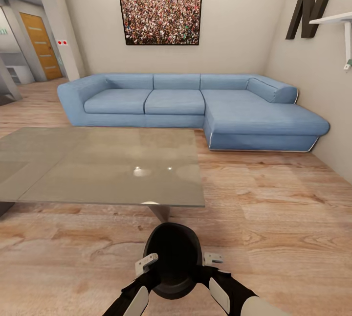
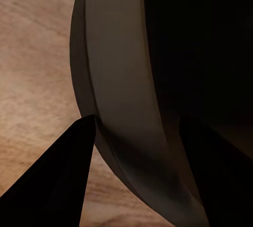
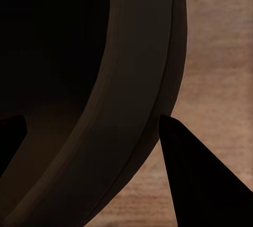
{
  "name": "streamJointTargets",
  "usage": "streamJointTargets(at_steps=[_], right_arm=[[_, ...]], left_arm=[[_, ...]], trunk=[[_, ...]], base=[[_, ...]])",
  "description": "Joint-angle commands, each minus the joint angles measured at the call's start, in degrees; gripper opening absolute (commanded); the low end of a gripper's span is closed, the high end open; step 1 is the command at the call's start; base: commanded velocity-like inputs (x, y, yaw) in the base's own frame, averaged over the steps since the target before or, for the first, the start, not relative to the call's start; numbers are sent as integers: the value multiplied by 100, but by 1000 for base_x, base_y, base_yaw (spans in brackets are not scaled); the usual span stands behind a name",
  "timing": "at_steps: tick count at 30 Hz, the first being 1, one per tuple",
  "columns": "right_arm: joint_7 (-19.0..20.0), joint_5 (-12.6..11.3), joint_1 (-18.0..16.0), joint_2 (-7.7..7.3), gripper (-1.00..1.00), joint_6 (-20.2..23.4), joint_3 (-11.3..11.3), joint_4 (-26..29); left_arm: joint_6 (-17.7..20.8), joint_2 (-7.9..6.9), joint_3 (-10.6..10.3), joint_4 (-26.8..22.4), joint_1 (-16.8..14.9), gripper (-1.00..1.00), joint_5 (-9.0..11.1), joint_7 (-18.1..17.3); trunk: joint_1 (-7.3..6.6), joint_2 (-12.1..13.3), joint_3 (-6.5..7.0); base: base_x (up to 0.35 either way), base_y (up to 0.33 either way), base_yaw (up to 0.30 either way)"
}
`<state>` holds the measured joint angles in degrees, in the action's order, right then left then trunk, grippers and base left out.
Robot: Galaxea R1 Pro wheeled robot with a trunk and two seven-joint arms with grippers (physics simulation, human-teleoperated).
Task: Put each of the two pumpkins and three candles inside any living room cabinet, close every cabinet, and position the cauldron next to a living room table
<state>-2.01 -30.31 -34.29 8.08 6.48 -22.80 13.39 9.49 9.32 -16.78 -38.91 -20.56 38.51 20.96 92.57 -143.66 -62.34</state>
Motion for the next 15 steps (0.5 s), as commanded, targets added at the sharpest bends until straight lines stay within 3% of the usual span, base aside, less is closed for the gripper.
streamJointTargets(at_steps=[1, 4, 5, 6, 15], right_arm=[[8, -139, -25, -6, -100, 26, -163, 156], [8, -154, -25, -8, -100, 37, -163, 156], [8, -161, -25, -6, 100, 41, -163, 156], [8, -165, -25, -3, 100, 46, -163, 156], [8, -168, -25, -6, 100, 55, -163, 156]], left_arm=[[0, -9, -113, -3, 0, -100, 78, 40], [0, -10, -109, -3, 3, -100, 78, 40], [-4, -12, -108, -3, 5, -100, 78, 40], [-6, -12, -107, -3, 7, 100, 78, 40], [-1, -16, -106, -3, 8, 100, 78, 40]], trunk=[[-2, -3, -5], [-2, -3, -5], [-2, -3, -5], [-2, -3, -5], [-2, -3, -5]], base=[[0, 0, 0], [0, 0, 0], [0, 0, 0], [0, 0, 0], [0, 0, 0]])
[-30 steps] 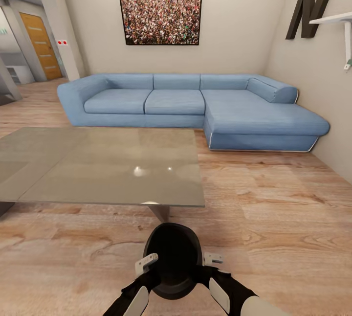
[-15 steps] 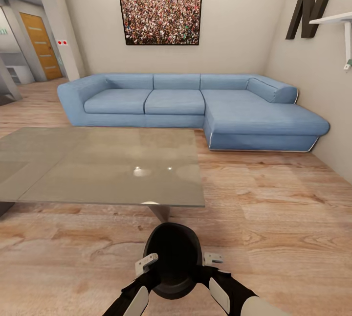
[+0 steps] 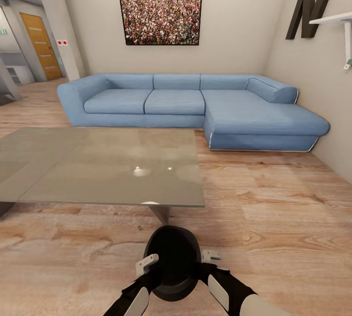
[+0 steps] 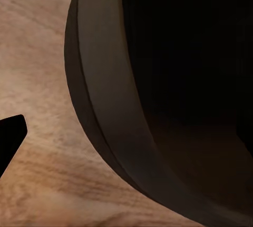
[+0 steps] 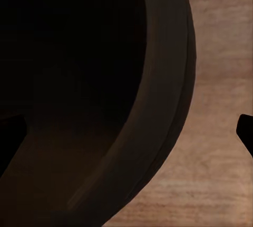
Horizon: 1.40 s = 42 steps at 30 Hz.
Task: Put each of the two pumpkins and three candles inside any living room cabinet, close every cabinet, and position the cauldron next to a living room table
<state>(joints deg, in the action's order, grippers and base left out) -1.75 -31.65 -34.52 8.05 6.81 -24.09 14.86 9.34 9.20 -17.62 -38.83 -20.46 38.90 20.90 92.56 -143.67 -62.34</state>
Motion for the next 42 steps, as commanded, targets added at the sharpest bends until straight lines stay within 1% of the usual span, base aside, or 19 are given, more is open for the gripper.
streamJointTargets(at_steps=[1, 4, 12, 19, 26, 34, 38, 42], right_arm=[[-18, -34, -2, -2, 100, 23, -35, 8], [-18, -34, -2, -1, 100, 23, -35, 8], [-18, -34, -2, -5, 100, 23, -35, 8], [-18, -34, -2, -5, 100, 27, -35, 8], [-18, -34, -2, -5, 100, 16, -35, 8], [-18, 4, -2, -5, 100, -15, -41, 8], [-18, -25, -2, -5, 100, -21, -29, 8], [-18, -33, -2, -5, 100, -27, -27, 8]], left_arm=[[14, -5, -22, -11, -2, 100, 38, 45], [15, -5, -22, -11, -2, 100, 38, 45], [21, -9, -19, -11, -2, 100, 38, 45], [38, -14, 27, -11, -2, 100, 55, 48], [42, -15, 30, -11, -2, 100, 56, 45], [42, -18, 30, -5, -2, 100, 56, 45], [42, -23, 30, -2, -2, 100, 56, 45], [42, -28, 34, -2, -2, 100, 56, 45]], trunk=[[-1, -2, -5], [-1, -2, -5], [-22, 9, 172], [-40, 18, 327], [-58, 27, 482], [-79, 38, 660], [-89, 43, 748], [-177, 204, 820]], base=[[0, 0, 0], [0, 0, 0], [0, 0, 0], [-2, 0, 0], [-137, 0, 0], [-11, 0, 0], [0, 0, 0], [0, 0, 0]])
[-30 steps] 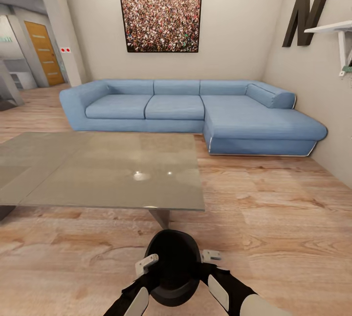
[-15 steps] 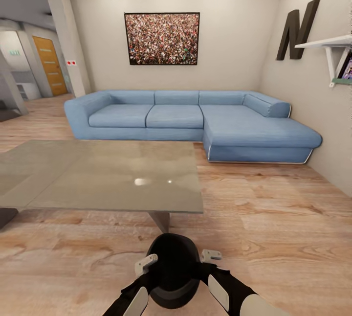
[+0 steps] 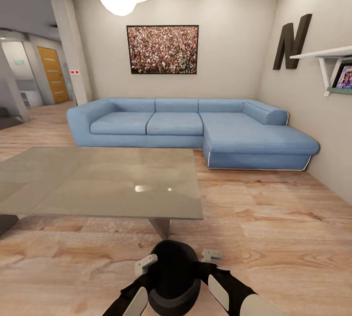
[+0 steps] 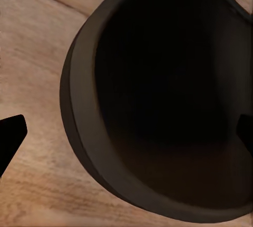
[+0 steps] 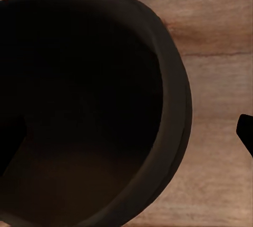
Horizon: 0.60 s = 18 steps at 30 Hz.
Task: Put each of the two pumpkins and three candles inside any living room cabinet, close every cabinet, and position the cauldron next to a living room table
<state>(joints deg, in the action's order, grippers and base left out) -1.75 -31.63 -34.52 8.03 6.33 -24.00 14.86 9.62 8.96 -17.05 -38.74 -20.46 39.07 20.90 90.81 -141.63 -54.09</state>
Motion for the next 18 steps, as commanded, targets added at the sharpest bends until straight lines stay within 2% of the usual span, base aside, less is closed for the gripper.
streamJointTargets(at_steps=[1, 5, 12, 18], right_arm=[[-18, -30, -2, -2, 100, 20, -39, 8], [-18, -32, -2, -3, 100, 18, -36, 8], [-18, -30, -2, -3, 100, 8, -34, 8], [-18, -35, -2, -3, 100, -219, -39, 5]], left_arm=[[14, -9, -20, -11, -2, 100, 39, 45], [14, -22, -18, -3, -2, 100, 39, 45], [14, -25, -17, 1, -2, 100, 28, 50], [14, -26, -17, -2, -2, 100, 22, 61]], trunk=[[-24, 39, 13], [-112, 200, 84], [-265, 480, 210], [-397, 721, 318]], base=[[0, 0, 0], [-40, 4, 0], [-213, 78, 0], [-41, 14, 0]])
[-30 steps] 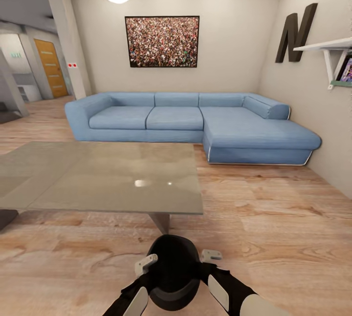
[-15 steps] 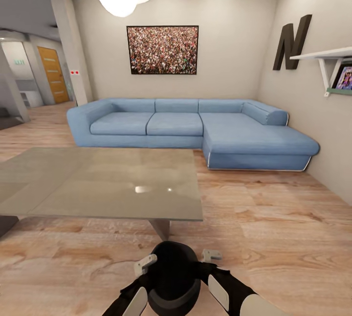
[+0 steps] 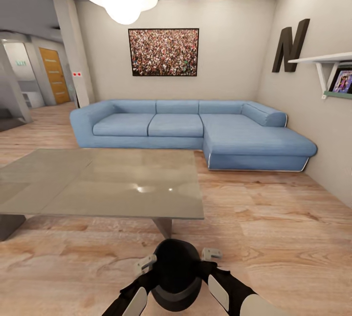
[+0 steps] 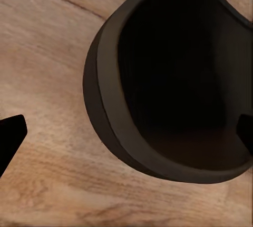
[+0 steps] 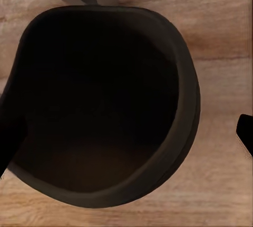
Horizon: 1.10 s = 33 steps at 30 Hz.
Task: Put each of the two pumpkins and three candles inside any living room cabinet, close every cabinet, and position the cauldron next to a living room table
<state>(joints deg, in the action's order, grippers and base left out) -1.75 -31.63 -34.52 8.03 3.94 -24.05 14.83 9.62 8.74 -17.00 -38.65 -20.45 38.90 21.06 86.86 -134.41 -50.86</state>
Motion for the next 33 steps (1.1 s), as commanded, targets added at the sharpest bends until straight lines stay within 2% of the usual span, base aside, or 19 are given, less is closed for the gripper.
streamJointTargets(at_steps=[1, 10, 17, 24, 30, 33], right_arm=[[-18, -29, -3, -3, 100, 1, -36, 6], [-18, -17, -3, -6, 100, -54, -31, 11], [-25, -27, -3, -4, 100, -67, -29, 11], [-32, -21, -3, -3, 100, -68, -24, 11], [-30, -22, -3, -7, 100, -68, -21, 11], [-28, -20, -3, -4, 100, -73, -23, 11]], left_arm=[[14, -4, -22, -11, -2, 100, 39, 46], [14, -11, -15, 30, -2, 100, 44, 47], [14, -27, -14, 34, -2, 100, 56, 78], [14, -75, 5, 39, -2, 100, 42, 115], [27, -197, 290, 48, -2, 100, 39, 119], [35, -322, 390, 83, -2, 100, 49, 118]], trunk=[[-24, 39, 13], [-222, 400, 174], [-375, 681, 300], [-529, 961, 426], [-661, 1202, 533], [-727, 1322, 587]], base=[[-7, 3, 0], [-10, 3, 0], [-217, 111, 0], [-53, 24, 0], [-4, 2, 0], [0, 0, 0]])
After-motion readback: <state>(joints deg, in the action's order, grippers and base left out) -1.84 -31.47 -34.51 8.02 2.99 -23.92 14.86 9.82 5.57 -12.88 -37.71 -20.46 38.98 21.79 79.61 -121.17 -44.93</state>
